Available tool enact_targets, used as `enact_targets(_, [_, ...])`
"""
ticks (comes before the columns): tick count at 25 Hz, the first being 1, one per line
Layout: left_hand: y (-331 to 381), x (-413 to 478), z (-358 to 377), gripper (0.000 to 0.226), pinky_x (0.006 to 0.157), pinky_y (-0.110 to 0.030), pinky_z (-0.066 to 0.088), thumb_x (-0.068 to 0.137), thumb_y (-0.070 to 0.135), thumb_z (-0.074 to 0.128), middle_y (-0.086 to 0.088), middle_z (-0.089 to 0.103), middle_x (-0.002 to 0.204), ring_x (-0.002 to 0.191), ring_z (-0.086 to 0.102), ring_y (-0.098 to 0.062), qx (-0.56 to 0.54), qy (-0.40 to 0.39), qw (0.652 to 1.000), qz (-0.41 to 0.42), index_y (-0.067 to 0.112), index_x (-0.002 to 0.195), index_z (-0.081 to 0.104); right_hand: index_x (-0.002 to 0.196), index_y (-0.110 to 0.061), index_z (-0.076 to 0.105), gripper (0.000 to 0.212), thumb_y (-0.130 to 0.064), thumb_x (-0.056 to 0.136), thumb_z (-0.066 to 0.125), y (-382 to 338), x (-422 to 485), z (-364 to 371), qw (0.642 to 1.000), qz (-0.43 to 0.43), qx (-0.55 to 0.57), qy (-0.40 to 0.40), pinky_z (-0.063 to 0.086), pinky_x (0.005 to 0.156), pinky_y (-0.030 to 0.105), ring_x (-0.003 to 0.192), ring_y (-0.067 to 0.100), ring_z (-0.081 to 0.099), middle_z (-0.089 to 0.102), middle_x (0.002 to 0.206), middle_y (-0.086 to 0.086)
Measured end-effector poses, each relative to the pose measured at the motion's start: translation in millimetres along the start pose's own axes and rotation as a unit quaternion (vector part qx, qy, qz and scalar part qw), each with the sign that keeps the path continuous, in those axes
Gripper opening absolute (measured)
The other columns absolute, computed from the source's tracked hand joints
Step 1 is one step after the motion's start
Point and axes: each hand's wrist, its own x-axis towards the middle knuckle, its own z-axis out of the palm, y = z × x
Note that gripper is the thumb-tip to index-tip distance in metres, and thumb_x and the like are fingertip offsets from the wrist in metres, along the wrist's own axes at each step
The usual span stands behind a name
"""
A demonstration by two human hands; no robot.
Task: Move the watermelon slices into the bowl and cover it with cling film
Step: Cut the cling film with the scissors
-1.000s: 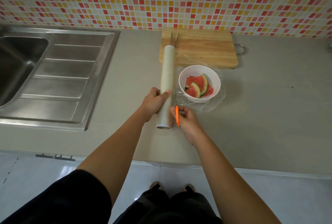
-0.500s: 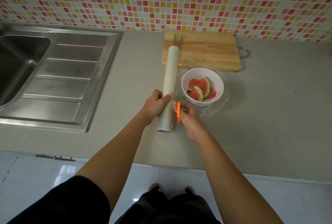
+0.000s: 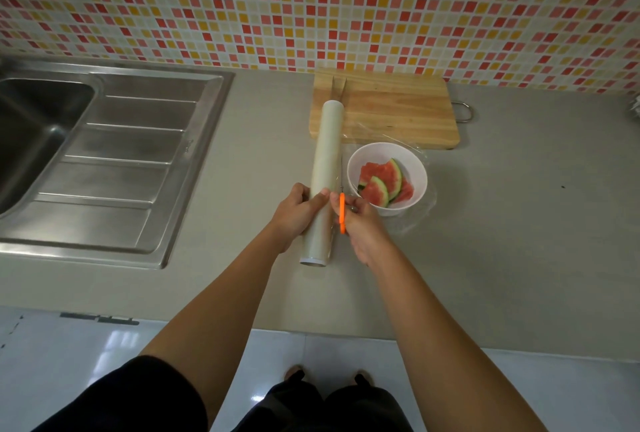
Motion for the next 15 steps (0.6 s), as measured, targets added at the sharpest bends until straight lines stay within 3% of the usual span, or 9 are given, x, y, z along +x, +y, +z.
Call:
enact_targets(3, [-0.2, -0.4, -1.7, 0.032, 0.065, -0.030, 0.045, 0.085, 0.050, 0.059, 0.000, 0.057, 0.087, 0.076, 0.056, -0.017, -0.001, -0.001, 1.000, 0.001, 0.022, 0.081, 0.043, 0.101, -0.011, 0.063, 0.039, -0.042, 0.078, 0.068, -3.4, 3.9, 3.9, 1.000, 0.008, -0.003, 0.000, 0.045, 0.079, 0.031, 0.078, 0.012, 0.057, 0.064, 0.086, 0.001])
enact_targets(6, [-1.7, -0.4, -3.2, 0.034, 0.067, -0.031, 0.046, 0.084, 0.052, 0.059, 0.000, 0.056, 0.085, 0.075, 0.055, -0.018, 0.004, -0.001, 1.000, -0.001, 0.022, 0.081, 0.043, 0.078, -0.019, 0.064, 0.027, -0.046, 0.078, 0.066, -8.5, 7.1, 8.5, 1.000, 0.010, -0.010, -0.004, 0.040, 0.074, 0.029, 0.069, 0.010, 0.050, 0.057, 0.072, -0.003])
enact_targets(10, [-1.2, -0.4, -6.6, 0.035, 0.065, -0.030, 0.044, 0.084, 0.053, 0.058, 0.000, 0.055, 0.083, 0.074, 0.054, -0.017, 0.013, 0.002, 1.000, 0.001, 0.022, 0.080, 0.043, 0.090, -0.016, 0.062, 0.035, -0.048, 0.077, 0.066, -9.7, 11.1, 11.5, 0.999, 0.017, -0.032, 0.016, 0.041, 0.074, 0.031, 0.068, 0.013, 0.049, 0.056, 0.072, -0.001])
enact_targets(15, [-3.8, -1.5, -10.6, 0.032, 0.065, -0.030, 0.043, 0.085, 0.051, 0.057, 0.002, 0.055, 0.084, 0.076, 0.054, -0.017, 0.020, -0.004, 1.000, 0.007, 0.023, 0.080, 0.043, 0.066, -0.017, 0.055, 0.034, -0.048, 0.076, 0.067, -21.4, 15.0, 16.5, 0.998, 0.032, -0.036, 0.039, 0.039, 0.068, 0.029, 0.061, 0.013, 0.047, 0.051, 0.061, -0.002])
